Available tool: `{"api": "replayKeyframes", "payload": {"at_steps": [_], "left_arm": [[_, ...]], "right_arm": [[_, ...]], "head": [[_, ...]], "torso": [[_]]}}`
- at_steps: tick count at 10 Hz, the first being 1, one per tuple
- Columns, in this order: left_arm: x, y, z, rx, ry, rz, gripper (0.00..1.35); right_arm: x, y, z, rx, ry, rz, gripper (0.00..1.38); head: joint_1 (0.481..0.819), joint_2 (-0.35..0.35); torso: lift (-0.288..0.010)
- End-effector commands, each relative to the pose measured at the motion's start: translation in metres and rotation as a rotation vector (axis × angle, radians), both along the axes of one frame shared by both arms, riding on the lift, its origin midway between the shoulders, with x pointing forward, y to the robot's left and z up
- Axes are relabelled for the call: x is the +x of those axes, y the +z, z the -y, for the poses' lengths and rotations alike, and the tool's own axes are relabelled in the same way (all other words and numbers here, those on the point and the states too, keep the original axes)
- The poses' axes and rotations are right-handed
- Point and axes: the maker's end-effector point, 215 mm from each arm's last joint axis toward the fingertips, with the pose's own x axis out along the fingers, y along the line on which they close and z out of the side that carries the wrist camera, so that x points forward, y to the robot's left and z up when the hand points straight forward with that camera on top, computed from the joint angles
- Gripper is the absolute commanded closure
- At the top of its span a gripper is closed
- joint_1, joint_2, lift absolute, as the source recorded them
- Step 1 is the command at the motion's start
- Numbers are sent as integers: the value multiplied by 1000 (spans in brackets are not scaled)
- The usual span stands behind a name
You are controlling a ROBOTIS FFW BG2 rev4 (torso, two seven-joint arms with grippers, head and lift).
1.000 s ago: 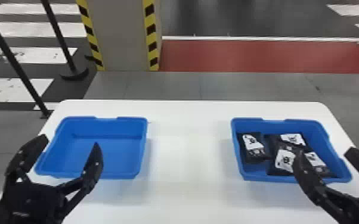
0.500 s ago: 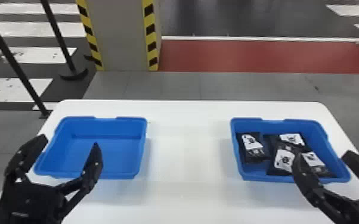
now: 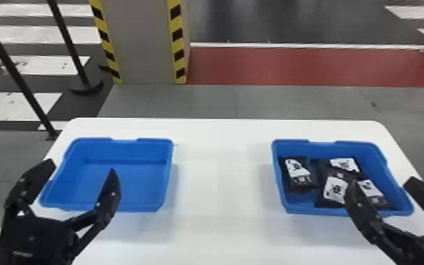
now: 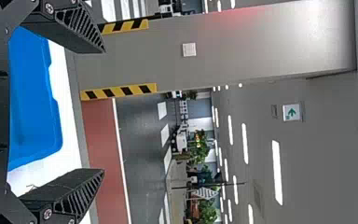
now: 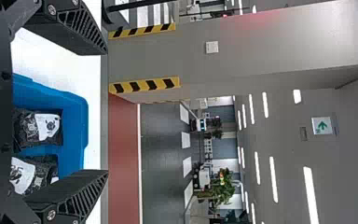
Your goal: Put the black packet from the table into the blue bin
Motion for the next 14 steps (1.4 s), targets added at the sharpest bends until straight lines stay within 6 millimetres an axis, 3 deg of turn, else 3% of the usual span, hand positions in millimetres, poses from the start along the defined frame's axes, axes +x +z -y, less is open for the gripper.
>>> {"api": "replayKeyframes", "payload": {"at_steps": [1,14], "left_arm": [[0,0,0,-1,0,-1,114],[-1,-3,-1,-16,1,-10,114]], "right_arm": [[0,1,0,3,0,1,113],[-1,3,0,4,-1,11,113]], "head": [[695,24],[695,24]], "torso": [[-110],[-110]]}}
